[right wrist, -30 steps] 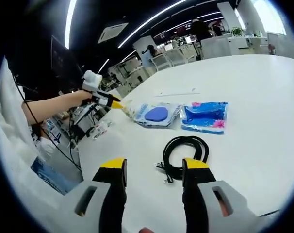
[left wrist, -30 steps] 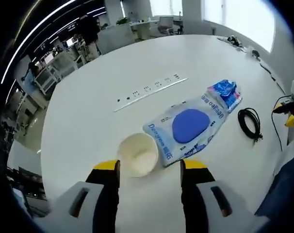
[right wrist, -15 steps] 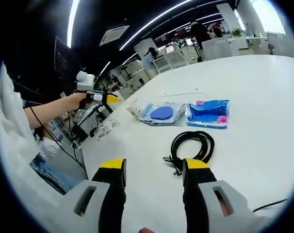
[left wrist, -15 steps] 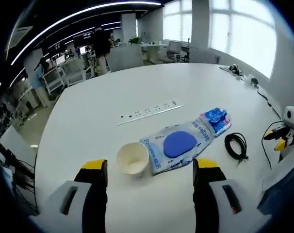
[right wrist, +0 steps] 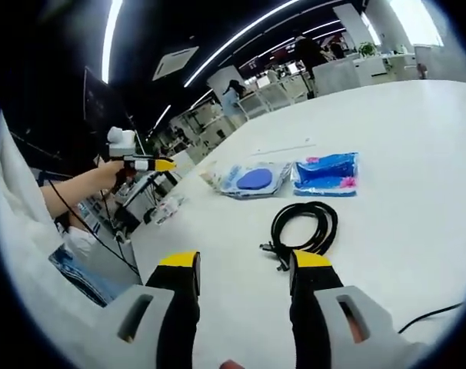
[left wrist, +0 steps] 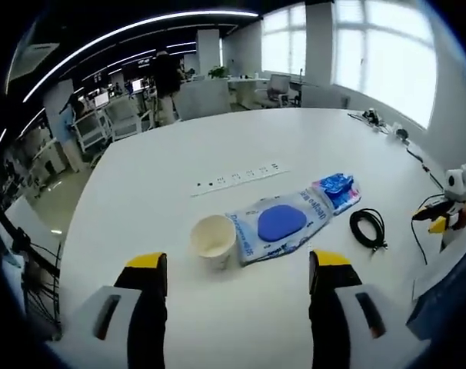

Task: Arrange the tabletop items into an orderly group along one side of the table until the central work area is clear of visible clutter.

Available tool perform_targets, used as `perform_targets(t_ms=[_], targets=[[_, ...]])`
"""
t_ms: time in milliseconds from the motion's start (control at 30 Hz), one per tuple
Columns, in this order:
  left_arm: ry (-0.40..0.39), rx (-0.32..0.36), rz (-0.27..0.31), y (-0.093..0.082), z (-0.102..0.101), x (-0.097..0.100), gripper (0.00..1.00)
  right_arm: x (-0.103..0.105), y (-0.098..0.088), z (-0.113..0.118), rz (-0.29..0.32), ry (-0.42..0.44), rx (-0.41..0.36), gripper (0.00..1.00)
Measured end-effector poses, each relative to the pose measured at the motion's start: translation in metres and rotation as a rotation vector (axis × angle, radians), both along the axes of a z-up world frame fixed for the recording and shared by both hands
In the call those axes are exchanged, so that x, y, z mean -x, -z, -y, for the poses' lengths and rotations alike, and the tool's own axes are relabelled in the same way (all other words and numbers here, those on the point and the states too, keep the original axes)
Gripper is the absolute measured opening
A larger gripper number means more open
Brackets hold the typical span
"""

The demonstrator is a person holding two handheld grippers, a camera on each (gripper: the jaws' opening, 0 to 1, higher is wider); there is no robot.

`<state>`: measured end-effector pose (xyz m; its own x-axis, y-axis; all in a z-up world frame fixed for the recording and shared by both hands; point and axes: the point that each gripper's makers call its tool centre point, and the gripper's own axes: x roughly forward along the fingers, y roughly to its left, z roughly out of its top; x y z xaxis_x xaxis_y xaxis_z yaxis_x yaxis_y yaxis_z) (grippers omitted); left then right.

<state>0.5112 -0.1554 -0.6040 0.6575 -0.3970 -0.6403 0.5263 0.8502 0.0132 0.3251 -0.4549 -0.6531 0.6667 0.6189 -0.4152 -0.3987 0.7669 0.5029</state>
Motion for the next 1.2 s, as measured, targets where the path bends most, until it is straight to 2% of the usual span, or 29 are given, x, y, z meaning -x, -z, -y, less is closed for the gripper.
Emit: perform_targets(t_ms=[267, 367, 700, 833, 1000, 1200], targets=[[-0.047, 0.029, 0.000, 0.002, -0.010, 0.008, 0.76, -0.001, 0.002, 0.005, -0.011, 0.004, -0.002, 0.45], [-0.071, 0.030, 0.003, 0.001, -0.019, 0.012, 0.76, -0.002, 0.003, 0.006, -0.018, -0.003, 0.002, 0.45], [-0.186, 0.050, 0.010, 0.000, -0.071, 0.035, 0.74, -0.003, 0.001, 0.006, -0.026, -0.018, 0.022, 0.45], [-0.228, 0.036, -0.003, 0.007, -0.098, 0.046, 0.74, 0.001, 0.008, 0.000, -0.045, -0.036, 0.040, 0.45], [-0.296, 0.025, -0.037, 0.020, -0.128, 0.059, 0.73, 0.000, 0.013, -0.008, -0.062, -0.024, 0.025, 0.45], [-0.316, 0.009, -0.056, 0.029, -0.143, 0.066, 0.73, -0.001, 0.016, -0.019, -0.079, -0.045, 0.029, 0.44]])
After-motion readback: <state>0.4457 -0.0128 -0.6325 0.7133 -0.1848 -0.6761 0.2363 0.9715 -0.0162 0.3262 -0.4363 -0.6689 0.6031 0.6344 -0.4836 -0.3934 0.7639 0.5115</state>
